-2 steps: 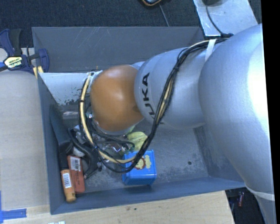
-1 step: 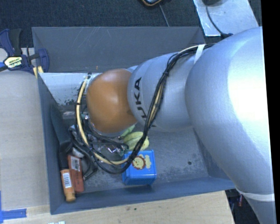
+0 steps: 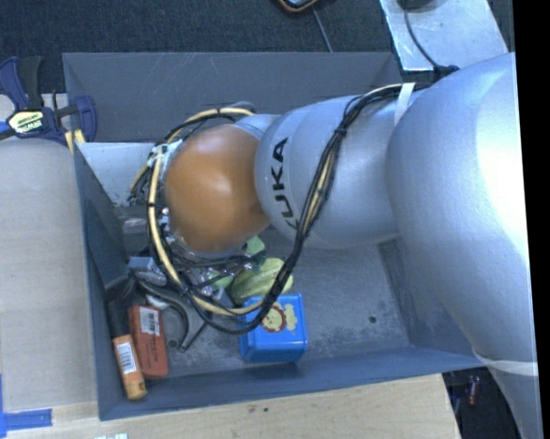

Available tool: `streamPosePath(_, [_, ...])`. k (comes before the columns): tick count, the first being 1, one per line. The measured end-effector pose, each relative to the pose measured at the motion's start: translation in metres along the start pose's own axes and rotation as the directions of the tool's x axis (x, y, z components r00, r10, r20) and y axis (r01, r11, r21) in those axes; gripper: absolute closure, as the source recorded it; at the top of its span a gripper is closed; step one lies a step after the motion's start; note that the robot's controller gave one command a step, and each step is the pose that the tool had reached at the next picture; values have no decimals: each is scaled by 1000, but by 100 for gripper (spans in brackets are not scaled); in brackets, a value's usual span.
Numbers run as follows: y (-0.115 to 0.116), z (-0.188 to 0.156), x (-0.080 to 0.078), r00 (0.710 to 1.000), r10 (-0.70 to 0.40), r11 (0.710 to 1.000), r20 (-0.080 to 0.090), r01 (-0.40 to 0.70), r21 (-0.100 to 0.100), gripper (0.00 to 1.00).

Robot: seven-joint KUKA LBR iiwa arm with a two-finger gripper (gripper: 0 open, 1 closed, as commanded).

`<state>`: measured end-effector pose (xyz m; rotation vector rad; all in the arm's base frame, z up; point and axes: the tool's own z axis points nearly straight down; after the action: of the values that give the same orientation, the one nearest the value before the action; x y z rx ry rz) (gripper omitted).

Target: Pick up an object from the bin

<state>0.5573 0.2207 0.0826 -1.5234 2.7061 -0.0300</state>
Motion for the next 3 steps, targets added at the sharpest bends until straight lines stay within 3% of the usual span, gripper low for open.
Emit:
streamPosePath(1, [-24,2,29,978,208,978,23,-208,-7,0])
streamPosePath(2, [-12,-4,-20,937,-350,936,-9,350,32,100])
streamPosePath(3, [-12,-4,-20,937,-349,936,-8,349,32,100])
